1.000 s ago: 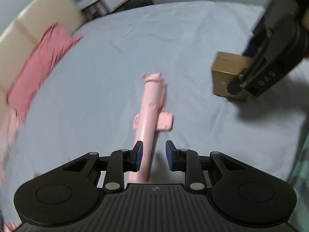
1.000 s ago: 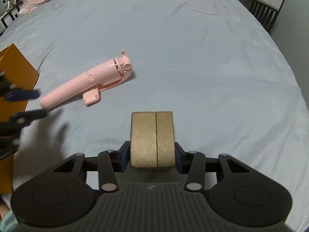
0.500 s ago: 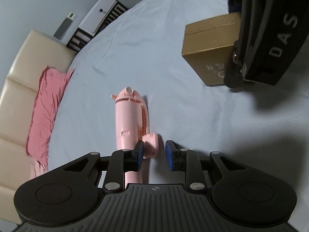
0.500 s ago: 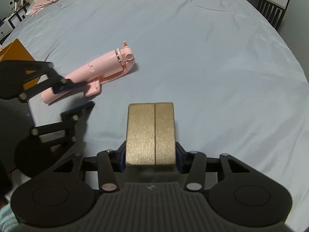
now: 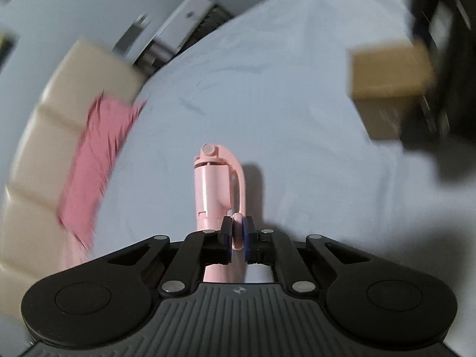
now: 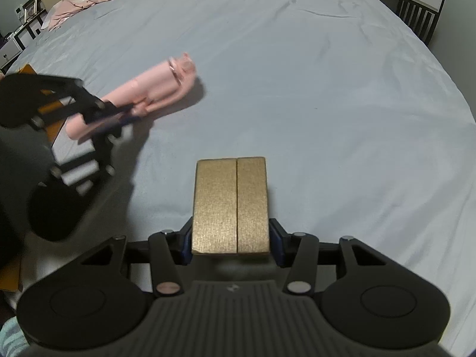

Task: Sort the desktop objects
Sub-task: 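Carry the selfie stick and gold box over the white box with both tools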

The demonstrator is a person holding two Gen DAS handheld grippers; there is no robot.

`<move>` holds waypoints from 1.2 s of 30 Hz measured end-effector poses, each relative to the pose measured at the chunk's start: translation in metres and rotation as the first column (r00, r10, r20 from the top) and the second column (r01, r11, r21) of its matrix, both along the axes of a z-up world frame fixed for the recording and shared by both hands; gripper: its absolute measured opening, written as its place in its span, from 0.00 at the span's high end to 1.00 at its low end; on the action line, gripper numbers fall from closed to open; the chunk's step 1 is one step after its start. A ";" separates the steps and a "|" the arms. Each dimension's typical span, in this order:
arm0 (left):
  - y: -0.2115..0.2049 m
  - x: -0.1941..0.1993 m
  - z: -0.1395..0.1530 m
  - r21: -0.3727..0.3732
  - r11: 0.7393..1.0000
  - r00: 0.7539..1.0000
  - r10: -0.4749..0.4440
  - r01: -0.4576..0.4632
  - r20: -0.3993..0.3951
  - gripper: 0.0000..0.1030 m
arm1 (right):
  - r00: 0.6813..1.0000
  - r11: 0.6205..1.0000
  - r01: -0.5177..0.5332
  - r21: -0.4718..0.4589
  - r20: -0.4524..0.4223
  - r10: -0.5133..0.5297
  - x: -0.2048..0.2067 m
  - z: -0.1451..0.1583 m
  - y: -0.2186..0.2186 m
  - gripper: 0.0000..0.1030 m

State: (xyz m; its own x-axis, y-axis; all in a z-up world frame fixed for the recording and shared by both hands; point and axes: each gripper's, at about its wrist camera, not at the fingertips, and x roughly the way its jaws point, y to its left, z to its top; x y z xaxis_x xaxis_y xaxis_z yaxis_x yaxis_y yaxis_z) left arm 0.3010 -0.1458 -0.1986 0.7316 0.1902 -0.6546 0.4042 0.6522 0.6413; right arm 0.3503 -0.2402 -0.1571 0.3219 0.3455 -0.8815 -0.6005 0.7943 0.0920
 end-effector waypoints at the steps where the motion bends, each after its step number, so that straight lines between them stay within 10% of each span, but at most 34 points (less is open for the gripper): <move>1: 0.007 0.003 0.011 -0.067 0.997 0.999 0.038 -0.039 -0.018 0.93 | 1.000 1.000 0.005 -0.001 0.002 -0.005 -0.002 0.002 -0.001 0.51; 4: 0.032 0.006 0.044 -0.281 0.945 0.984 0.142 -0.166 -0.103 0.94 | 1.000 1.000 0.006 0.009 0.002 -0.006 -0.007 0.008 -0.004 0.52; 10: 0.084 0.000 0.074 -0.546 0.757 0.929 0.231 -0.359 -0.290 0.94 | 1.000 0.998 0.007 0.061 -0.027 -0.006 -0.019 0.018 -0.010 0.54; 20: 0.107 -0.073 0.129 -0.686 0.642 0.939 0.230 -0.343 -0.254 0.94 | 1.000 0.995 -0.019 0.098 -0.016 0.021 -0.061 0.040 -0.010 0.54; 29: 0.129 -0.145 0.197 -0.759 0.596 0.955 0.272 -0.263 -0.118 0.94 | 0.984 0.959 -0.165 0.231 0.105 0.144 -0.105 0.106 0.013 0.54; 36: 0.165 -0.185 0.221 -0.727 0.638 0.950 0.307 -0.254 -0.062 0.94 | 0.947 0.907 -0.307 0.289 0.189 0.260 -0.147 0.146 0.055 0.54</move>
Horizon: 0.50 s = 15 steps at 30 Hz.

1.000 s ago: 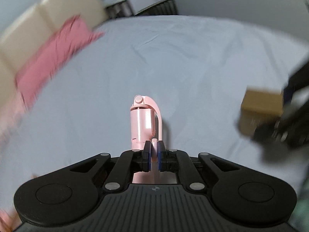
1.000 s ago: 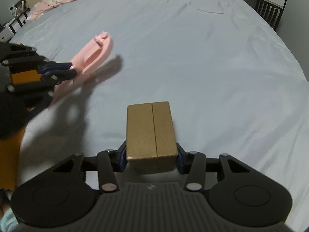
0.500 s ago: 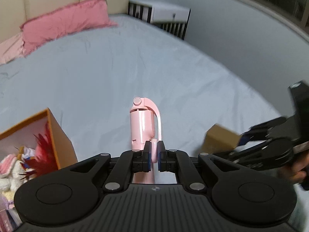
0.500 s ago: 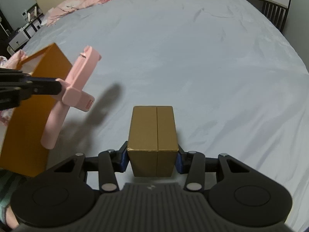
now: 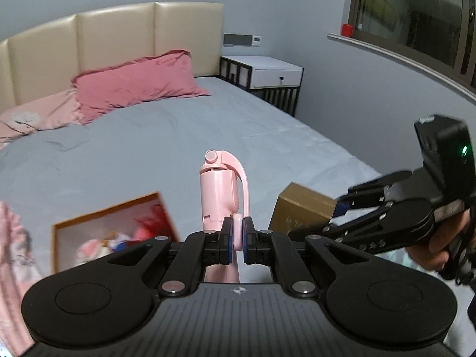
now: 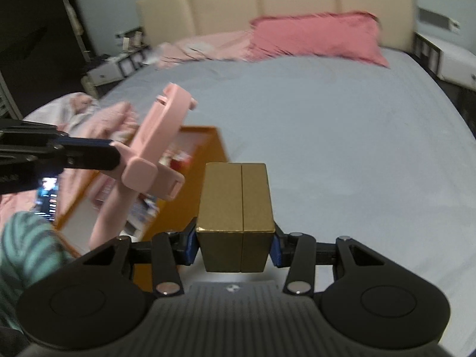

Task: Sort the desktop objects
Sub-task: 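Carry the selfie stick and gold box over the white box with both tools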

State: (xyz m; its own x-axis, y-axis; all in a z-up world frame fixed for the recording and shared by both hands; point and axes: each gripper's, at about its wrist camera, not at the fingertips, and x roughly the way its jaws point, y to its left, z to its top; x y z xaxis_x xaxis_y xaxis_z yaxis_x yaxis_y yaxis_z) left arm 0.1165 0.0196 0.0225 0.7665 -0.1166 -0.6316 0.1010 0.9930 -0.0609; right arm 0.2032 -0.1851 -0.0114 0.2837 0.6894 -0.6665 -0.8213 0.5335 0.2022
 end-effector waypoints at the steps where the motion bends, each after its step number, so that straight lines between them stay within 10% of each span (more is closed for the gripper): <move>1: 0.006 -0.004 0.002 0.015 1.000 1.000 0.003 -0.003 -0.005 0.94 | 1.000 1.000 -0.020 0.011 0.002 0.020 -0.004 0.004 0.004 0.54; 15: 0.057 -0.026 -0.031 0.228 0.961 0.967 -0.105 0.159 -0.230 0.94 | 0.982 0.981 -0.186 -0.058 0.005 0.187 -0.039 0.010 0.104 0.54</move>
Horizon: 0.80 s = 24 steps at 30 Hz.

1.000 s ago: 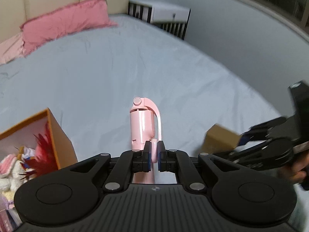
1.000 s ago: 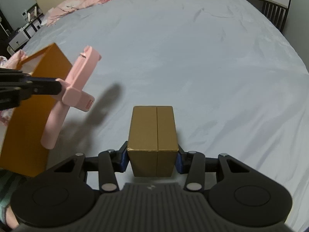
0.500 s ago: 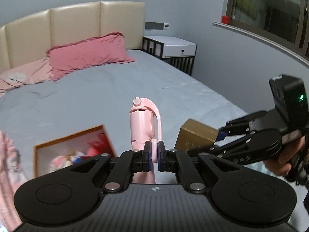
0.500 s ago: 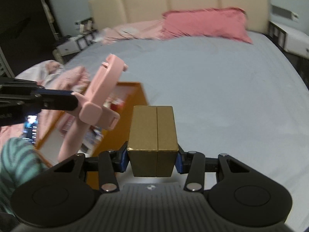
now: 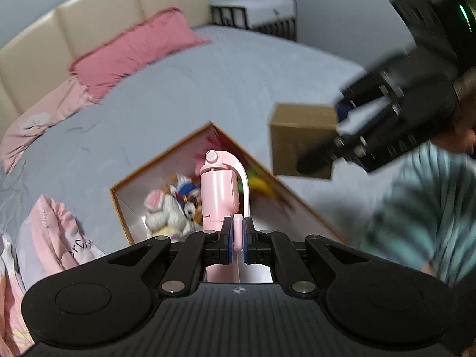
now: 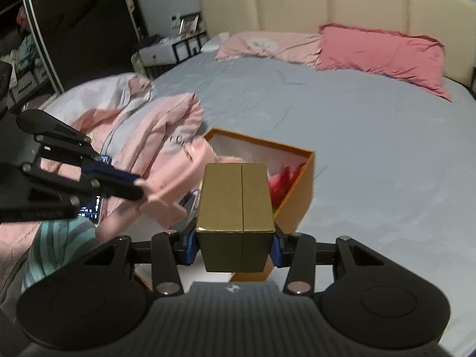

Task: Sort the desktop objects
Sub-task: 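Carry the selfie stick and gold box over the white box with both tools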

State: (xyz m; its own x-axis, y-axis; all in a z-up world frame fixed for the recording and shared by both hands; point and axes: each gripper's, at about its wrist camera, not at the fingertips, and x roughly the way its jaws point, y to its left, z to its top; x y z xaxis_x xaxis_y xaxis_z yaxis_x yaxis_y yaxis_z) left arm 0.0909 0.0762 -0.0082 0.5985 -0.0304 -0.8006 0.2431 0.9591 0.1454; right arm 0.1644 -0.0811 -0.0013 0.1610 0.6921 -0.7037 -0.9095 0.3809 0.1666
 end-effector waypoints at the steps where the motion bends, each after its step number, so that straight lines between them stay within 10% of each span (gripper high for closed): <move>1: 0.000 0.000 -0.003 0.003 1.000 1.000 -0.019 0.019 -0.013 0.94 | 1.000 1.000 -0.007 -0.016 0.001 0.007 -0.001 -0.002 0.003 0.54; 11: 0.003 0.002 -0.036 -0.001 0.965 0.956 -0.259 0.261 -0.137 0.94 | 0.999 0.990 -0.010 -0.140 0.033 0.015 0.004 -0.014 0.032 0.54; 24: -0.004 0.012 -0.076 -0.010 0.873 0.839 -0.472 0.488 -0.272 0.94 | 0.983 0.951 -0.174 -0.254 0.017 0.185 0.003 -0.028 0.079 0.54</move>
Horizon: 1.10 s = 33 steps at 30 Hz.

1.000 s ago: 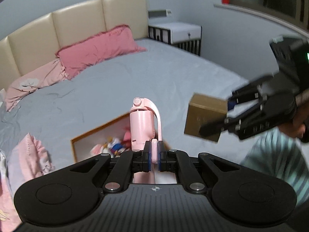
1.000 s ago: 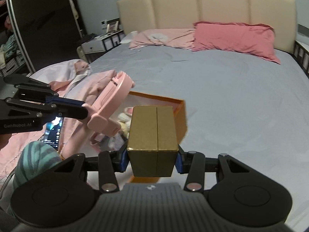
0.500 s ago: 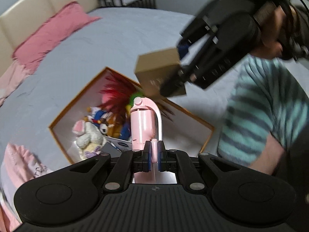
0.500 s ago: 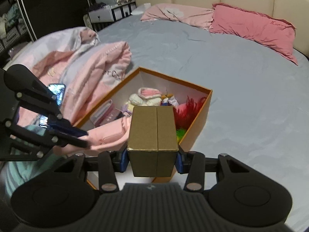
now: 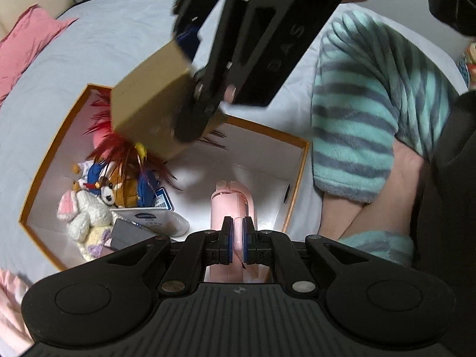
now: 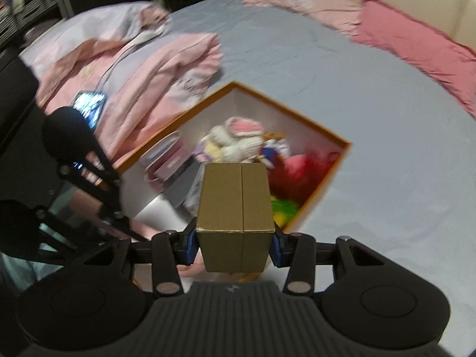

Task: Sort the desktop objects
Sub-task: 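Carry the selfie stick and gold box over the white box with both tools, then lower the gold box and selfie stick into the white box and open both tools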

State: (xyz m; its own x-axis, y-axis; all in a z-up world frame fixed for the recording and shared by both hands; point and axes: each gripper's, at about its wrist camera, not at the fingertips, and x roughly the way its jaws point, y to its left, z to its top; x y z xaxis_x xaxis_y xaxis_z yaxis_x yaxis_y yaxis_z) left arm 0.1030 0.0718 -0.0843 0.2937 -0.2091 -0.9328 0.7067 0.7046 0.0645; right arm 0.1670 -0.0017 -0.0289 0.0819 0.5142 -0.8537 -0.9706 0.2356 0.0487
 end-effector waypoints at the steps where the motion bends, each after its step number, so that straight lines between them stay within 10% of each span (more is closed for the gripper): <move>1: -0.001 0.001 -0.002 0.008 1.000 1.000 -0.015 0.015 0.001 0.94 | 1.000 1.000 -0.014 -0.012 0.001 0.014 0.000 -0.003 0.005 0.54; 12: -0.002 0.001 -0.027 0.031 0.991 0.991 -0.131 0.132 -0.038 1.00 | 0.981 0.960 -0.193 -0.202 -0.017 0.194 0.007 -0.043 0.055 0.54; 18: 0.004 0.003 -0.030 0.001 0.995 0.994 -0.103 0.103 -0.036 1.00 | 0.923 0.870 -0.354 -0.342 0.024 0.385 -0.004 -0.061 0.077 0.54; 27: 0.025 -0.006 -0.036 -0.052 0.993 0.994 0.107 -0.106 0.014 1.00 | 0.886 0.795 -0.398 -0.458 0.034 0.463 -0.002 -0.083 0.099 0.54; 33: 0.043 -0.004 -0.035 -0.126 0.940 0.945 0.324 -0.318 0.037 1.00 | 0.850 0.757 -0.404 -0.513 0.096 0.518 -0.010 -0.096 0.103 0.54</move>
